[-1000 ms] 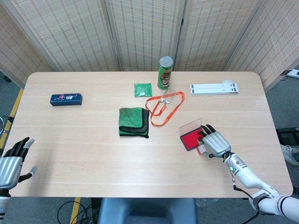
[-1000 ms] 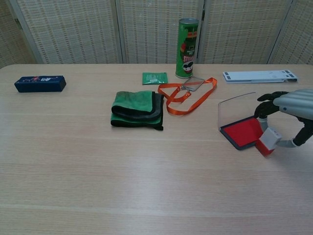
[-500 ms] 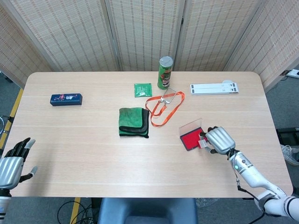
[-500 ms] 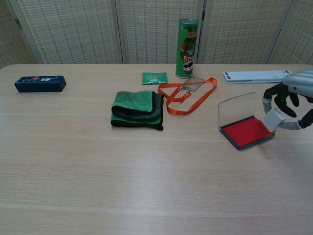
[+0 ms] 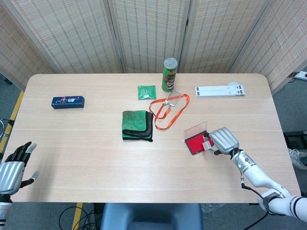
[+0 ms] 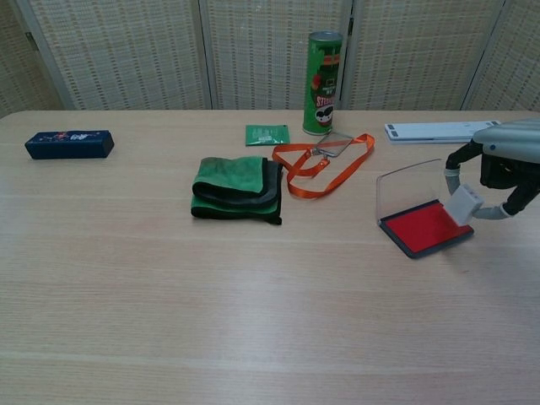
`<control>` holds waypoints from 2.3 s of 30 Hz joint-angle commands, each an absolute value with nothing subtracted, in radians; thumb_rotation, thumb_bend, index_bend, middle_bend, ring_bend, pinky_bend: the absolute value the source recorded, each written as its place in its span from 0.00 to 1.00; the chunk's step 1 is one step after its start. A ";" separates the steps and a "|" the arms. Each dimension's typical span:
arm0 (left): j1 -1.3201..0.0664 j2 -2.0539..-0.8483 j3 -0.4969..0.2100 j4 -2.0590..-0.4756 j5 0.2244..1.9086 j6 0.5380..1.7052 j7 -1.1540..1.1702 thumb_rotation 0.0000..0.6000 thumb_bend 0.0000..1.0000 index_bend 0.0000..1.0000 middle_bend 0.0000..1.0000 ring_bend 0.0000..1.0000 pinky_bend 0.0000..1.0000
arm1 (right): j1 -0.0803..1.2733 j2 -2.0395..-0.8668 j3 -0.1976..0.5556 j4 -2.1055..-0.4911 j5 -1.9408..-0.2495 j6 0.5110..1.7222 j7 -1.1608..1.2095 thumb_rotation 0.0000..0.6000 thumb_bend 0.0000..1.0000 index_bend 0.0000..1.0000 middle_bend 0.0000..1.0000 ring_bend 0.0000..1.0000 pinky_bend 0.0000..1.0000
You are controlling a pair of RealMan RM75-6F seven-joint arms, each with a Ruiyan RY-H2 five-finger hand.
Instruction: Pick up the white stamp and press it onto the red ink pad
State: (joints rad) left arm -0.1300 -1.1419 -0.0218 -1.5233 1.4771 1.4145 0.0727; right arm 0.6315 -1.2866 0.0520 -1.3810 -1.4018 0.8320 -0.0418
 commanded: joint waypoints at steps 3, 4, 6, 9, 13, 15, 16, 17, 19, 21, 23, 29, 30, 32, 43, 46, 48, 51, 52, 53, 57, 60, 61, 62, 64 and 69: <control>-0.130 -1.142 -0.022 -1.519 1.482 1.417 0.057 1.00 0.32 0.03 0.09 0.13 0.28 | 0.669 -1.306 0.076 -1.360 -1.333 0.771 -0.074 1.00 0.32 0.81 1.00 0.83 0.83; -0.130 -1.142 -0.023 -1.517 1.482 1.418 0.054 1.00 0.32 0.02 0.09 0.13 0.28 | 0.671 -1.312 0.078 -1.355 -1.329 0.771 -0.079 1.00 0.33 0.81 1.00 0.83 0.83; -0.129 -1.142 -0.024 -1.516 1.483 1.421 0.049 1.00 0.32 0.01 0.09 0.13 0.28 | 0.674 -1.322 0.079 -1.349 -1.322 0.770 -0.089 1.00 0.33 0.82 1.00 0.83 0.83; -0.128 -1.140 -0.023 -1.515 1.490 1.426 0.040 1.00 0.32 0.00 0.09 0.13 0.28 | 0.682 -1.339 0.079 -1.336 -1.308 0.759 -0.106 1.00 0.33 0.83 1.00 0.84 0.83; -0.127 -1.137 -0.020 -1.515 1.497 1.430 0.034 1.00 0.32 0.00 0.09 0.13 0.28 | 0.691 -1.363 0.081 -1.314 -1.290 0.750 -0.128 1.00 0.34 0.84 1.00 0.84 0.84; -0.127 -1.137 -0.020 -1.515 1.498 1.431 0.032 1.00 0.32 0.00 0.09 0.13 0.28 | 0.694 -1.371 0.082 -1.307 -1.284 0.748 -0.133 1.00 0.34 0.85 1.00 0.84 0.84; -0.127 -1.136 -0.020 -1.515 1.498 1.431 0.031 1.00 0.32 0.00 0.09 0.13 0.28 | 0.696 -1.375 0.082 -1.302 -1.280 0.746 -0.138 1.00 0.34 0.85 1.00 0.84 0.84; -0.127 -1.136 -0.020 -1.515 1.498 1.430 0.031 1.00 0.32 0.00 0.09 0.13 0.28 | 0.697 -1.378 0.082 -1.299 -1.277 0.746 -0.142 1.00 0.34 0.85 1.00 0.84 0.84; -0.127 -1.135 -0.020 -1.515 1.499 1.430 0.030 1.00 0.32 0.00 0.09 0.13 0.28 | 0.699 -1.384 0.082 -1.291 -1.270 0.745 -0.151 1.00 0.34 0.85 1.00 0.85 0.84; -0.127 -1.135 -0.019 -1.516 1.501 1.430 0.030 1.00 0.32 0.00 0.09 0.13 0.28 | 0.701 -1.390 0.081 -1.284 -1.265 0.743 -0.156 1.00 0.35 0.86 1.00 0.85 0.84; -0.126 -1.135 -0.018 -1.516 1.503 1.431 0.030 1.00 0.32 0.00 0.09 0.13 0.28 | 0.702 -1.395 0.080 -1.278 -1.262 0.742 -0.160 1.00 0.35 0.87 1.00 0.85 0.84; -0.126 -1.134 -0.018 -1.515 1.504 1.432 0.028 1.00 0.32 0.00 0.09 0.13 0.28 | 0.706 -1.415 0.075 -1.256 -1.258 0.743 -0.175 1.00 0.35 0.88 1.00 0.85 0.84; -0.126 -1.134 -0.018 -1.516 1.505 1.433 0.027 1.00 0.32 0.00 0.09 0.13 0.28 | 0.706 -1.419 0.075 -1.251 -1.258 0.744 -0.177 1.00 0.35 0.88 1.00 0.85 0.84; -0.125 -1.133 -0.017 -1.516 1.506 1.434 0.026 1.00 0.32 0.00 0.09 0.13 0.28 | 0.706 -1.424 0.074 -1.247 -1.258 0.745 -0.178 1.00 0.35 0.88 1.00 0.85 0.84; -0.126 -1.135 -0.017 -1.513 1.507 1.433 0.029 1.00 0.32 0.00 0.09 0.13 0.28 | 0.707 -1.442 0.065 -1.219 -1.258 0.740 -0.181 1.00 0.35 0.88 1.00 0.85 0.84; -0.126 -1.136 -0.017 -1.512 1.506 1.432 0.030 1.00 0.32 0.00 0.09 0.13 0.28 | 0.707 -1.445 0.063 -1.211 -1.259 0.739 -0.175 1.00 0.35 0.88 1.00 0.85 0.84; -0.126 -1.135 -0.017 -1.513 1.506 1.432 0.029 1.00 0.32 0.00 0.09 0.13 0.28 | 0.707 -1.446 0.063 -1.208 -1.260 0.739 -0.171 1.00 0.35 0.88 1.00 0.85 0.84; -0.126 -1.135 -0.018 -1.513 1.506 1.433 0.028 1.00 0.32 0.00 0.09 0.13 0.28 | 0.705 -1.446 0.064 -1.204 -1.263 0.742 -0.163 1.00 0.35 0.88 1.00 0.85 0.84; -0.126 -1.135 -0.018 -1.512 1.506 1.432 0.028 1.00 0.32 0.00 0.09 0.13 0.28 | 0.704 -1.446 0.064 -1.204 -1.265 0.744 -0.159 1.00 0.35 0.88 1.00 0.85 0.84; -0.126 -1.135 -0.018 -1.512 1.505 1.432 0.029 1.00 0.32 0.00 0.09 0.13 0.28 | 0.704 -1.445 0.063 -1.204 -1.266 0.744 -0.157 1.00 0.35 0.88 1.00 0.85 0.84; -0.126 -1.136 -0.018 -1.512 1.506 1.432 0.030 1.00 0.32 0.00 0.09 0.13 0.28 | 0.700 -1.433 0.063 -1.219 -1.279 0.756 -0.143 1.00 0.35 0.88 1.00 0.85 0.84; -0.127 -1.138 -0.019 -1.511 1.502 1.428 0.034 1.00 0.32 0.00 0.09 0.13 0.28 | 0.692 -1.403 0.063 -1.255 -1.292 0.781 -0.146 1.00 0.35 0.88 1.00 0.85 0.84; -0.128 -1.138 -0.019 -1.510 1.501 1.426 0.036 1.00 0.32 0.00 0.09 0.13 0.28 | 0.689 -1.393 0.063 -1.269 -1.294 0.789 -0.149 1.00 0.35 0.89 1.00 0.85 0.84; -0.128 -1.139 -0.019 -1.510 1.501 1.425 0.039 1.00 0.32 0.00 0.09 0.13 0.28 | 0.685 -1.383 0.063 -1.285 -1.297 0.798 -0.153 1.00 0.35 0.89 1.00 0.85 0.84; -0.130 -1.142 -0.018 -1.509 1.500 1.423 0.044 1.00 0.32 0.00 0.09 0.13 0.28 | 0.677 -1.357 0.063 -1.328 -1.303 0.818 -0.160 1.00 0.36 0.89 1.00 0.85 0.84; -0.130 -1.148 -0.017 -1.510 1.497 1.419 0.061 1.00 0.32 0.00 0.09 0.13 0.28 | 0.659 -1.299 0.048 -1.434 -1.328 0.859 -0.200 1.00 0.36 0.89 1.00 0.85 0.84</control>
State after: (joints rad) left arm -0.1301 -1.1473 -0.0173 -1.5097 1.4978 1.4195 0.0604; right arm 0.6697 -1.3263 0.0569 -1.3958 -1.3151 0.8394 -0.1780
